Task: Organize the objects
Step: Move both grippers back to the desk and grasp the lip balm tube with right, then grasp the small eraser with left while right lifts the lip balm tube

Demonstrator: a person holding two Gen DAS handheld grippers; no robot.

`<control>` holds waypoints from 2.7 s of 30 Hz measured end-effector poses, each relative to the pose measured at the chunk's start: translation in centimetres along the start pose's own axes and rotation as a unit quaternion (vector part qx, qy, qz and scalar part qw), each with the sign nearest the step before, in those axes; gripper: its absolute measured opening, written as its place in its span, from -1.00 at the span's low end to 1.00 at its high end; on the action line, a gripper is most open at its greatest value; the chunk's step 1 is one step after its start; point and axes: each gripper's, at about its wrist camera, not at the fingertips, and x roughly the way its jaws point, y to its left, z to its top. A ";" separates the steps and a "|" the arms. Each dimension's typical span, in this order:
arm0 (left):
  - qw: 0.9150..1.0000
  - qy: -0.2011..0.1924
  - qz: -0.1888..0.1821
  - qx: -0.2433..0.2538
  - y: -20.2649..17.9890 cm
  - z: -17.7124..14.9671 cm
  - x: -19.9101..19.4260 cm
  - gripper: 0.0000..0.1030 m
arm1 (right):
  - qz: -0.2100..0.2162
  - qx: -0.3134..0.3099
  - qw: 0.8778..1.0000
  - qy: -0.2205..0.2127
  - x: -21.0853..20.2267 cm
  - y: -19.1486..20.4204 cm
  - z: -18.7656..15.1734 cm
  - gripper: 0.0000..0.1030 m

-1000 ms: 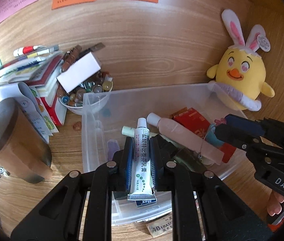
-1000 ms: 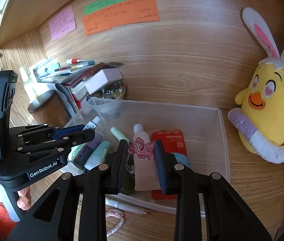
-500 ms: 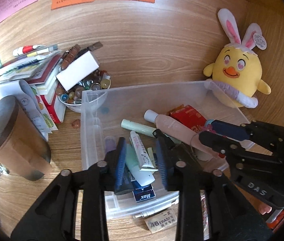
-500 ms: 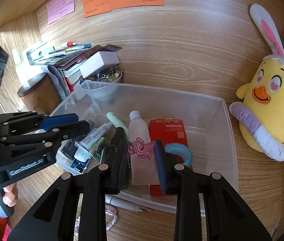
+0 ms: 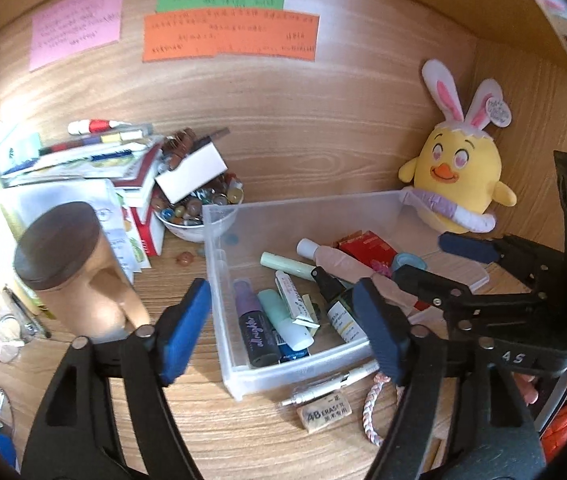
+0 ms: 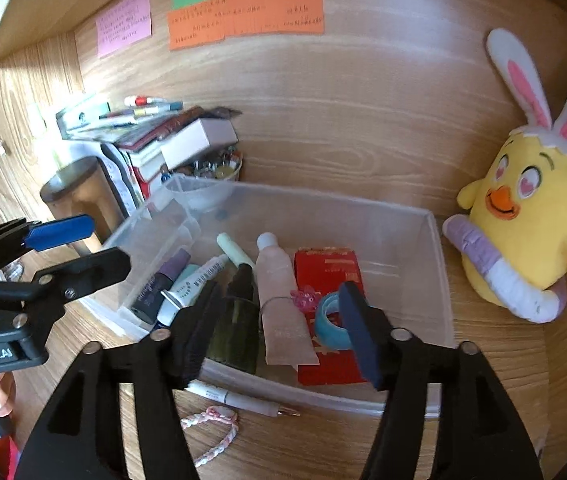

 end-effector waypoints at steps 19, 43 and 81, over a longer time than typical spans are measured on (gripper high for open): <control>0.999 0.039 0.020 0.006 0.3 -7.2 -2.3 0.86 | 0.003 0.051 0.998 0.025 -5.1 2.3 -9.0 0.64; 0.995 0.099 0.014 -0.004 -1.4 -10.4 -0.6 0.86 | 0.011 0.019 0.998 0.059 -6.4 4.0 -16.6 -0.65; 0.994 0.109 -0.007 -0.017 -1.9 -9.3 -0.1 -0.15 | 0.030 0.043 0.998 -0.019 -7.1 -0.5 -10.1 -0.73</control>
